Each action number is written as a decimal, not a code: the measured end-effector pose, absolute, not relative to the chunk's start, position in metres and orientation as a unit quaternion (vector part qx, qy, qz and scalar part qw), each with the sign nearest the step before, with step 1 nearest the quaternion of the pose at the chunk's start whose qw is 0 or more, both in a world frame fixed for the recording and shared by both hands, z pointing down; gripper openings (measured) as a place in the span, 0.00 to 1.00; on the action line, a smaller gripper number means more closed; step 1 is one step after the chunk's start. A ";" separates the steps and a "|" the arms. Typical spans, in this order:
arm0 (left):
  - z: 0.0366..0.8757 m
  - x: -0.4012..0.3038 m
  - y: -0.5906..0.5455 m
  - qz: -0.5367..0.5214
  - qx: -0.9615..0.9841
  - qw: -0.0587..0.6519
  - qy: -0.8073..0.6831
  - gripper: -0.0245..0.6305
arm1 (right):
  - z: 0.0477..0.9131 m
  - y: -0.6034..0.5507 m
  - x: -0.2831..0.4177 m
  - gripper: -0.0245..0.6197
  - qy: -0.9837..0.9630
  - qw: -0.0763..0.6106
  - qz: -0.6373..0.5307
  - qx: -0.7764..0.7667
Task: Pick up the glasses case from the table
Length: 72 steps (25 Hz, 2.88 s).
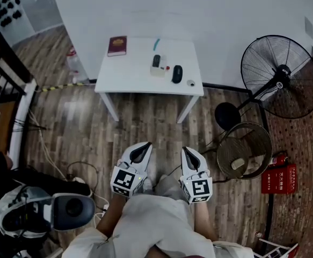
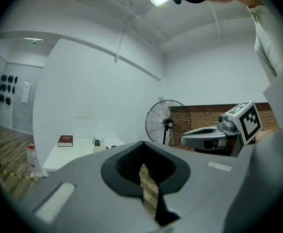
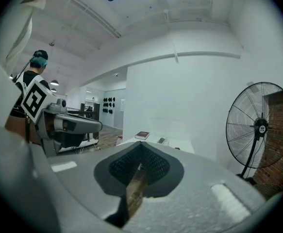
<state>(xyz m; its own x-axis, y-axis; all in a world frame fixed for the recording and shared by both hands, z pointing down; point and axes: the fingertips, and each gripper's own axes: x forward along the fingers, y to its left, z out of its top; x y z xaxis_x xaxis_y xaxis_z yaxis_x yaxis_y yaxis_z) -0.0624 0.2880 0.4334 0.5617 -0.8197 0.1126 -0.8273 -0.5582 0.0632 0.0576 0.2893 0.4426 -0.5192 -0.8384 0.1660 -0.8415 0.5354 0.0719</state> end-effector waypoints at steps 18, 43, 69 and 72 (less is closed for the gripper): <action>0.431 -0.053 0.157 0.041 0.866 0.058 -0.495 0.07 | 0.441 0.147 0.068 0.05 -0.886 0.084 0.018 0.456; 0.424 -0.006 -0.007 0.064 0.834 0.067 -0.544 0.07 | 0.440 -0.032 0.103 0.05 -0.918 0.076 0.034 0.388; 0.449 -0.042 -0.172 0.051 0.855 0.086 -0.508 0.07 | 0.460 -0.180 0.066 0.05 -0.900 0.098 0.045 0.423; 0.452 -0.051 -0.196 0.053 0.860 0.091 -0.499 0.07 | 0.463 -0.203 0.059 0.05 -0.893 0.106 0.051 0.434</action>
<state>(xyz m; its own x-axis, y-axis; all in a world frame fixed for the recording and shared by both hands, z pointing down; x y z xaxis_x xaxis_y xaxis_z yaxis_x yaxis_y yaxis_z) -0.0508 -0.1965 0.4515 0.4959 -0.8489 0.1829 -0.8684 -0.4849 0.1036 0.0589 -0.2026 0.4630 -0.6003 -0.7648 0.2339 -0.7864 0.6177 0.0015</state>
